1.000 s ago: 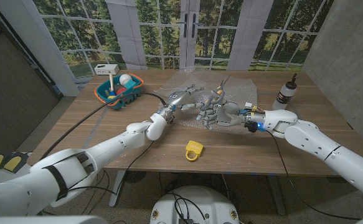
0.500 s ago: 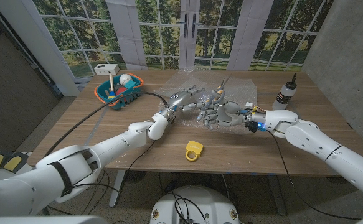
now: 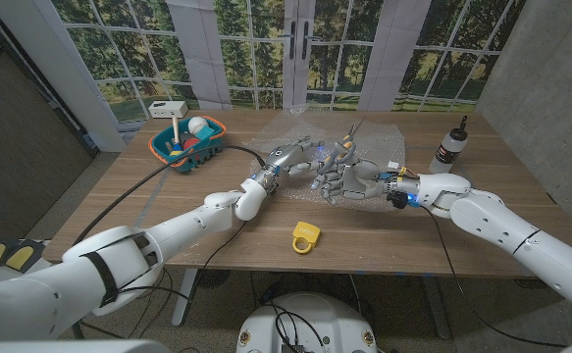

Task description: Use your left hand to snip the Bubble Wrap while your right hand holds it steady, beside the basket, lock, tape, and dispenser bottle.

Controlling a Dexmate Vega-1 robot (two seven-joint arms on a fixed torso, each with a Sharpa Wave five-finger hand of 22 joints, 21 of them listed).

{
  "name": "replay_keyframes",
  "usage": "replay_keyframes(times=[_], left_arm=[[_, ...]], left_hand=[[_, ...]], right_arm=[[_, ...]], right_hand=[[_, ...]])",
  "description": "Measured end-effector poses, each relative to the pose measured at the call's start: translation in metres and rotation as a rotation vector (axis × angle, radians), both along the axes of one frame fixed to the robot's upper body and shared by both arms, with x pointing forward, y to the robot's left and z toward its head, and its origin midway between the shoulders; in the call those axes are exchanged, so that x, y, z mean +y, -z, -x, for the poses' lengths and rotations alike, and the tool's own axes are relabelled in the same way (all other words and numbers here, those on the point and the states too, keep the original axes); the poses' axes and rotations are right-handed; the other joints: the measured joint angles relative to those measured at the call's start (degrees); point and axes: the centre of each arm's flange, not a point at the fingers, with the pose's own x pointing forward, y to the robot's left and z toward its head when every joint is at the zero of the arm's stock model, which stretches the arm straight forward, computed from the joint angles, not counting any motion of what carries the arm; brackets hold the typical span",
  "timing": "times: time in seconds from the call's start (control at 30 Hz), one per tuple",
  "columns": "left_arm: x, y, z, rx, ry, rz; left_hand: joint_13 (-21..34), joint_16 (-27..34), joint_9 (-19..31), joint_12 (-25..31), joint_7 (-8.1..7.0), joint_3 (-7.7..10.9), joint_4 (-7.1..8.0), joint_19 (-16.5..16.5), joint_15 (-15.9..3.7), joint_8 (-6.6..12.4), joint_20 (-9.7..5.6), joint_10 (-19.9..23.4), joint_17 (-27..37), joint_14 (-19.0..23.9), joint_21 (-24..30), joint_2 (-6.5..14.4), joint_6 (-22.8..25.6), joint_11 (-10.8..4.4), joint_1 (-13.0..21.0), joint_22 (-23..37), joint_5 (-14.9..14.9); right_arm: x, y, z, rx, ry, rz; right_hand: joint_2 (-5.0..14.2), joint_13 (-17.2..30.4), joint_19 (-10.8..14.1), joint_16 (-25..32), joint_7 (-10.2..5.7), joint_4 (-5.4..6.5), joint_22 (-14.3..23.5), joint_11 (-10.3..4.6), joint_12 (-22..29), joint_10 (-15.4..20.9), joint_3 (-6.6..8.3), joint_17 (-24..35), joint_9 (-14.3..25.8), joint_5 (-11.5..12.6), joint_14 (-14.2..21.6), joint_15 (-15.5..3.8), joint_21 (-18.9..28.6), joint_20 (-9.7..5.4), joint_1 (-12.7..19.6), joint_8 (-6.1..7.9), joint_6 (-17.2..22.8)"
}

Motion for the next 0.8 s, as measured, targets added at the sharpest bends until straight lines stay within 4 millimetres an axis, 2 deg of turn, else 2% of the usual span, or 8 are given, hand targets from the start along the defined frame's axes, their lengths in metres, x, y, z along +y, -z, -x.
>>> replay_keyframes(times=[0.2, 0.27, 0.3, 0.33, 0.47, 0.53, 0.63, 0.8], left_arm=[[-0.0012, -0.0003, 0.0005, -0.002, 0.003, 0.010], [-0.0016, -0.0004, 0.0007, -0.003, 0.004, 0.013], [-0.0020, -0.0004, 0.0008, -0.003, 0.005, 0.014], [-0.0021, -0.0005, 0.0008, -0.003, 0.005, 0.015], [-0.0022, -0.0003, 0.0008, -0.002, 0.005, 0.019], [-0.0021, 0.0011, 0.0007, 0.001, 0.004, 0.022], [-0.0021, 0.0021, 0.0008, 0.004, 0.002, 0.026], [-0.0017, 0.0030, 0.0014, 0.005, 0.001, 0.038]], left_hand=[[0.4, 0.6, 0.0, 0.5, -0.02, 2.15, 0.86, 0.7, -0.06, 0.89, 0.68, 1.7, 0.0, 3.2, 0.6, 0.8, 4.3, -0.05, 0.8, 0.3, -1.9], [0.6, 0.6, 0.3, 1.0, 0.00, 3.84, 1.39, 1.0, -0.10, 0.89, 1.02, 3.0, 0.2, 4.9, 0.8, 1.3, 5.9, -0.04, 1.3, 0.3, -2.7], [0.8, 0.9, 0.3, 1.2, -0.03, 5.20, 1.87, 1.2, -0.10, 0.89, 1.18, 3.9, 0.3, 5.8, 0.9, 1.6, 6.7, -0.06, 1.6, 0.3, -3.1], [1.0, 1.0, 0.3, 1.4, -0.02, 7.87, 3.04, 1.3, -0.15, 0.89, 1.35, 4.6, 0.5, 6.8, 1.1, 1.9, 7.6, -0.06, 1.9, 0.4, -3.7], [2.2, 1.0, 0.6, 1.4, -0.11, 22.49, 10.01, 1.8, -0.15, -0.26, 1.78, 5.7, 1.5, 9.2, 2.1, 2.6, 8.6, -0.17, 2.6, 0.8, -6.4], [2.7, 1.0, 0.8, 1.4, 0.02, 27.18, 11.92, 1.9, -0.24, -0.26, 1.89, 6.7, 1.8, 10.3, 2.3, 2.6, 8.8, -0.14, 2.6, 0.8, -7.5], [3.3, 1.4, 0.8, 1.9, 0.09, 30.29, 13.25, 1.9, -0.29, -0.26, 1.89, 8.6, 2.1, 11.1, 2.3, 2.5, 9.5, -0.14, 2.6, 0.7, -8.4], [4.5, 1.8, 0.8, 4.0, 0.12, 32.08, 14.20, 2.5, -0.42, -0.22, 1.66, 14.0, 2.4, 12.0, 2.7, 2.2, 10.8, -0.15, 0.6, 0.7, -9.7]], right_arm=[[-0.0007, 0.0006, 0.0002, 0.001, -0.001, -0.001], [-0.0008, 0.0006, 0.0003, 0.001, -0.002, -0.001], [-0.0010, 0.0007, 0.0003, 0.000, -0.002, -0.002], [-0.0011, 0.0008, 0.0003, 0.000, -0.001, -0.002], [-0.0017, 0.0012, 0.0004, 0.001, -0.001, -0.002], [-0.0018, 0.0013, 0.0005, 0.001, -0.001, -0.003], [-0.0020, 0.0014, 0.0006, 0.001, -0.001, -0.003], [-0.0020, 0.0013, 0.0008, -0.001, -0.003, -0.003]], right_hand=[[0.00, 0.0, 0.0, 0.0, 0.00, 0.00, 0.2, 0.00, 0.0, 0.0, 0.00, 0.0, 0.0, 0.0, 0.0, 0.00, 0.0, 0.00, 0.0, 0.00, 0.0], [0.00, 0.0, 0.0, 0.0, 0.00, 0.00, 0.3, 0.00, 0.0, 0.0, 0.00, 0.0, 0.0, 0.0, 0.0, 0.01, 0.0, 0.00, 0.0, 0.00, 0.0], [0.00, 0.0, 0.0, 0.0, 0.00, 0.00, 0.3, 0.00, -0.3, 0.0, 0.00, 0.0, 0.0, 0.0, -0.1, 0.08, 0.0, -0.02, 0.0, 0.00, 0.0], [0.00, 0.0, 0.2, 0.0, 0.00, 0.00, 0.3, 0.00, -0.4, 0.0, 0.00, 0.0, 0.0, 0.0, -0.1, 0.08, 0.0, -0.22, 0.0, 0.00, 0.0], [0.00, 0.2, 0.3, 0.0, -0.21, 0.00, 0.3, 0.00, -0.5, 0.0, 0.00, 0.0, 0.0, 0.0, -0.1, 0.09, 0.0, -0.32, 0.0, 0.00, 0.2], [0.00, 0.3, 0.3, 0.0, -0.31, 0.00, 0.3, 0.00, -0.5, 0.0, 0.00, 0.0, 0.0, 0.0, -0.1, 0.09, 0.0, -0.32, 0.0, 0.00, 0.3], [0.00, 0.3, 0.3, 0.0, -0.31, 0.00, 0.3, 0.00, -0.5, 0.0, 0.00, 0.0, 0.0, 0.0, -0.1, 0.08, 0.0, -0.31, 0.0, 0.00, 0.3], [0.00, 0.3, 0.3, 0.0, -0.31, 0.00, 0.3, 0.00, -0.5, 0.0, 0.00, 0.0, 0.0, 0.0, -0.1, 0.08, -0.3, -0.31, 0.0, 0.00, 0.3]])
